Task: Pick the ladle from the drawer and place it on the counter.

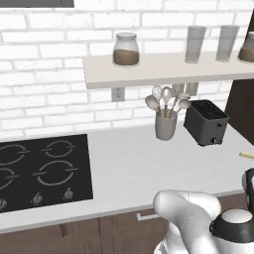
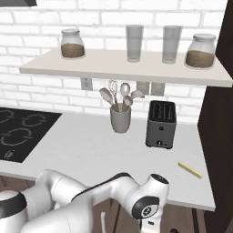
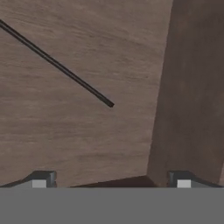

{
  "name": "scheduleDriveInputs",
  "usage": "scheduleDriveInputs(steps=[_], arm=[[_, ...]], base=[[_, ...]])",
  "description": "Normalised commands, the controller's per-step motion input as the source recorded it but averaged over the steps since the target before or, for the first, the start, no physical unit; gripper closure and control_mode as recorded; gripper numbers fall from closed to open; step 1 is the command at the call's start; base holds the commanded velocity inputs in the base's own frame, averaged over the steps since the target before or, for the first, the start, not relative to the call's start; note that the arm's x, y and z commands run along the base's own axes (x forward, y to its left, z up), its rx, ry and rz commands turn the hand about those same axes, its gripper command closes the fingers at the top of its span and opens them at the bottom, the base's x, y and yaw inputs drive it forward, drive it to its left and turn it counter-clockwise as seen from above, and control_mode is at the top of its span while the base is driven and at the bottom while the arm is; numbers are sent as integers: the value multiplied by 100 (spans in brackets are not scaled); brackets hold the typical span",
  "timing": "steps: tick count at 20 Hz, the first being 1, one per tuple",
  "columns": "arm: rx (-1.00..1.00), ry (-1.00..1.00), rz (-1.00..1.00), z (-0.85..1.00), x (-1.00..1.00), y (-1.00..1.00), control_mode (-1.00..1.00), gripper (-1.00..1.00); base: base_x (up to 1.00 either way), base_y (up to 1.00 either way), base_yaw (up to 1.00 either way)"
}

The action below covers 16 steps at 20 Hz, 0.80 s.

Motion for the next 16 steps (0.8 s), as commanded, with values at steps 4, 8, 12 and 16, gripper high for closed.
scheduleDriveInputs(steps=[4, 8, 12, 16], arm=[[11, 0, 21, -26, 20, -42, -100, -100], [12, 0, 18, -11, 29, -7, -100, -100], [10, -3, 20, -50, 7, -30, -100, -100], [9, -5, 20, -29, 0, -39, -100, -100]], base=[[0, 0, 0], [0, 0, 0], [0, 0, 0], [0, 0, 0]])
